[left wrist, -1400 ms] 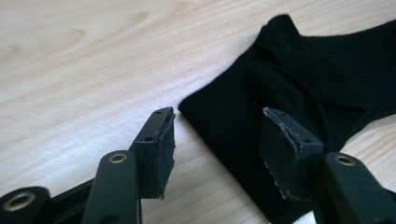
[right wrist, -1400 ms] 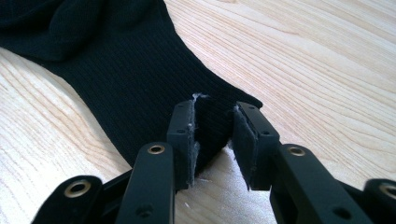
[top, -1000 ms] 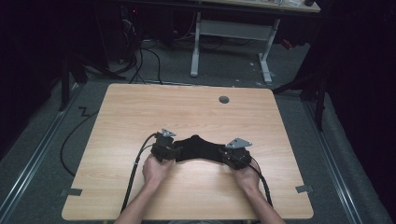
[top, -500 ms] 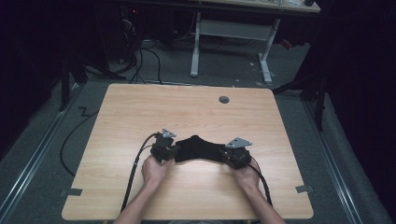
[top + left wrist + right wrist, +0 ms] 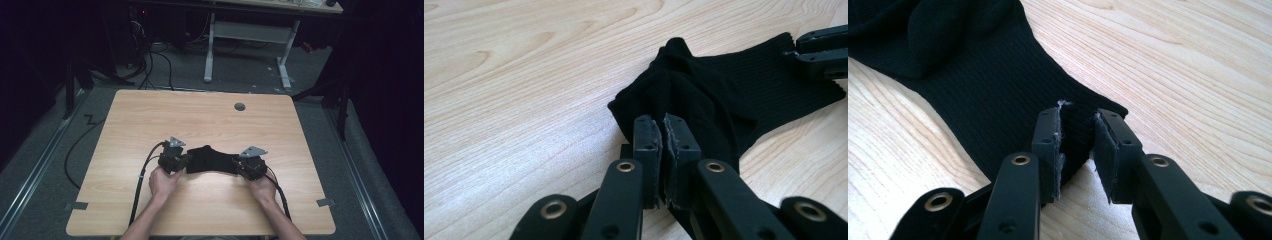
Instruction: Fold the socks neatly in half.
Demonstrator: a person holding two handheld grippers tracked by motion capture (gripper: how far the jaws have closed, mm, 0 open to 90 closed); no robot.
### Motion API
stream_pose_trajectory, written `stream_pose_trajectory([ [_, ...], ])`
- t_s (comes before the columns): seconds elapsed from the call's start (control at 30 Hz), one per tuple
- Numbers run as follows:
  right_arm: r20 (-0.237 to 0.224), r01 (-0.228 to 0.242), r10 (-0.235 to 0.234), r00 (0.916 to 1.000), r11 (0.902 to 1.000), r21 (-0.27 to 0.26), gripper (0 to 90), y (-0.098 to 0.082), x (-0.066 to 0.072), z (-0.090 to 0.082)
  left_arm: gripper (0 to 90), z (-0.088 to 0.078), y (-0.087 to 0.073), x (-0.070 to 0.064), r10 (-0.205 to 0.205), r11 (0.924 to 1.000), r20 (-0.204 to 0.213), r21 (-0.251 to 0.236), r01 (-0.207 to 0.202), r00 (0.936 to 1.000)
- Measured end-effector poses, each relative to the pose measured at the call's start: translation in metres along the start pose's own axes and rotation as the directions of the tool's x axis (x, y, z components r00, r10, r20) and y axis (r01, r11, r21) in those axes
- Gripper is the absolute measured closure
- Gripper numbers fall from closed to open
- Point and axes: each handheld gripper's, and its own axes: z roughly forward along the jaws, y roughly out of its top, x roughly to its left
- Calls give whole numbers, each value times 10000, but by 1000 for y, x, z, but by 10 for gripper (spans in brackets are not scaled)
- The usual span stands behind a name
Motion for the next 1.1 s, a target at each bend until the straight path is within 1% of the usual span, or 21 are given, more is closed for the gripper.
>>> stream_pose_trajectory([
  [0.1, -46, -22, 22, 10000, 10000, -88, 680, 2, 2, -2, 857, -2, 0, 0, -31, 10000, 8, -35, 31, 10000],
  [0.13, -57, 36, -37, 10000, 9999, -154, 672, 3, 2, -3, 857, -2, 1, 0, -27, 10000, 23, -14, 27, 10000],
  [0.3, -158, -20, 15, 9999, 9994, -348, 658, 7, 3, -7, 858, -3, 1, -1, -68, 10000, 38, -27, 68, 10000],
  [0.4, -354, -125, 108, 9993, 9988, -480, 698, 9, 4, -10, 857, -4, 1, -1, -76, 10000, 34, -19, 76, 10000],
  [0.53, -638, 36, -71, 9979, 9985, -552, 776, 15, 9, -10, 857, -5, 2, -1, -72, 10000, 39, -35, 72, 10000],
  [0.7, -1055, 340, -400, 9936, 9977, -579, 831, 26, 21, -5, 857, -6, 3, -1, -62, 9999, 65, -80, 63, 10000],
  [0.77, -1266, 329, -400, 9912, 9978, -574, 842, 29, 25, -2, 857, -7, 3, -1, -62, 9999, 73, -78, 63, 10000],
  [0.83, -1428, 419, -492, 9885, 9977, -531, 848, 30, 29, 3, 857, -7, 3, -2, -60, 9999, 74, -94, 61, 10000],
  [1.03, -1729, 681, -719, 9823, 9973, -277, 854, 32, 42, 16, 857, -8, 4, -2, -26, 9999, 97, -98, 27, 9999],
  [1.1, -1823, 678, -711, 9807, 9974, -245, 854, 33, 45, 21, 857, -9, 4, -3, -28, 9999, 120, -108, 29, 9999],
])
